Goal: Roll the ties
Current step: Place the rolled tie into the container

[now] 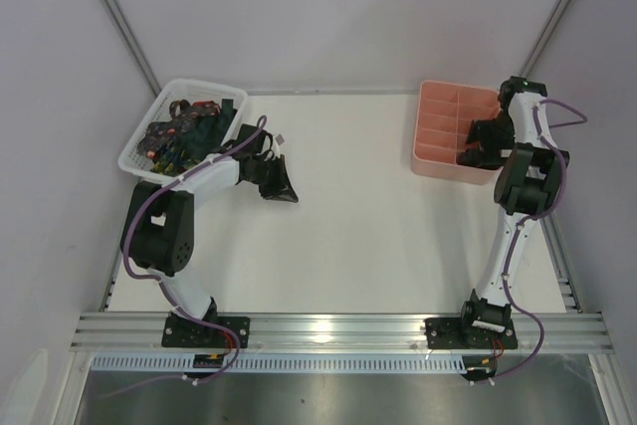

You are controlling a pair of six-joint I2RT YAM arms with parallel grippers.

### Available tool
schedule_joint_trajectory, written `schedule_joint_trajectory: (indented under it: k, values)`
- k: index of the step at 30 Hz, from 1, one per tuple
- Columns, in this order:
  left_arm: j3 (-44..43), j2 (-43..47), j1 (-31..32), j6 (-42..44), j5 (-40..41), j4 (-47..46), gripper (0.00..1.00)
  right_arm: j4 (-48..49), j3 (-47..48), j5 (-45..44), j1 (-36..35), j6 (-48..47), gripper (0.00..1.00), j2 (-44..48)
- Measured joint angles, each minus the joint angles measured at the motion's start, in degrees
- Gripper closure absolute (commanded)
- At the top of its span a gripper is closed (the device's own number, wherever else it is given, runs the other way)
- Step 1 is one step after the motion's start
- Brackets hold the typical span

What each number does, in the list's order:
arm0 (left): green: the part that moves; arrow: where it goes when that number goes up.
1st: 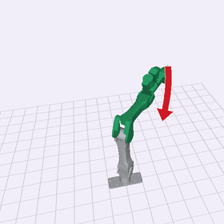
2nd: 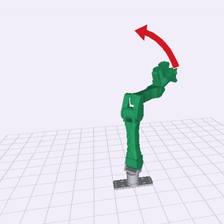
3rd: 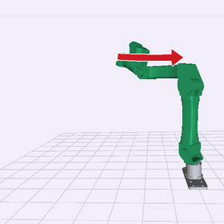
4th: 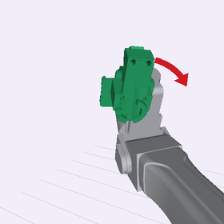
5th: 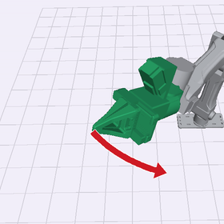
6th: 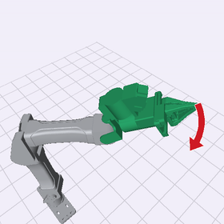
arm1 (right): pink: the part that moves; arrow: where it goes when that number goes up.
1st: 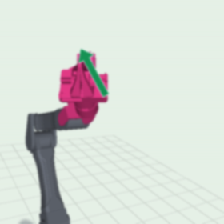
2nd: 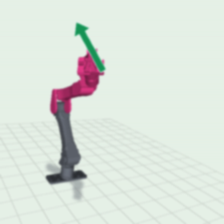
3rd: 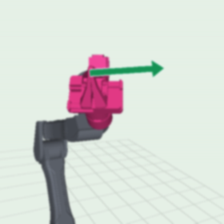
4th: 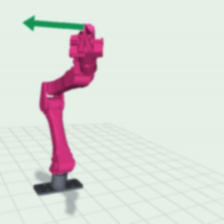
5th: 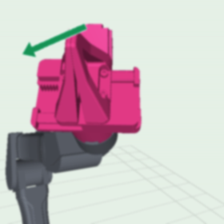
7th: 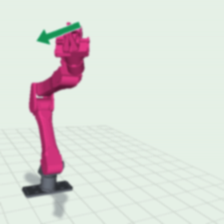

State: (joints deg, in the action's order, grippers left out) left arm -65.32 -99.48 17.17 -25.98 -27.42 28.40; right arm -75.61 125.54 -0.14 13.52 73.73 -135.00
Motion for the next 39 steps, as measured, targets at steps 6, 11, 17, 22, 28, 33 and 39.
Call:
schedule_joint_trajectory:
  k: [6, 11, 17, 22, 28, 33, 39]
  values:
    - [0.0, 0.0, -0.1, 0.0, -0.1, 0.0, 0.98, 0.1, -0.7, -1.9, 0.2, -1.9, 0.00, 0.8]
    - [0.0, -0.4, -0.1, 0.0, -0.3, 0.0, 0.98, 0.4, -8.0, -2.1, 0.0, -2.0, 0.00, 4.9]
    - [0.0, -0.5, -0.1, 0.0, -0.4, -0.1, 0.98, -0.3, -9.4, -2.8, -0.3, -2.3, 0.01, 6.2]
    - [0.0, -0.6, -0.2, 0.0, -0.8, -0.5, 0.98, -0.5, -9.2, -3.6, -0.3, -3.1, 0.00, 8.2]
    - [0.0, -0.6, -0.4, 0.0, -1.4, -1.0, 0.98, 0.0, -12.1, -4.0, -0.6, -3.3, 0.00, 12.0]
    - [0.2, -0.6, -0.4, 0.0, -1.8, -1.8, 0.98, -0.6, -13.4, -4.0, -1.4, -4.7, 0.01, 15.7]
    - [0.8, -0.6, -0.5, 0.0, -2.9, -2.8, 0.98, -0.9, -11.7, -4.6, -3.0, -9.9, 0.27, 18.9]
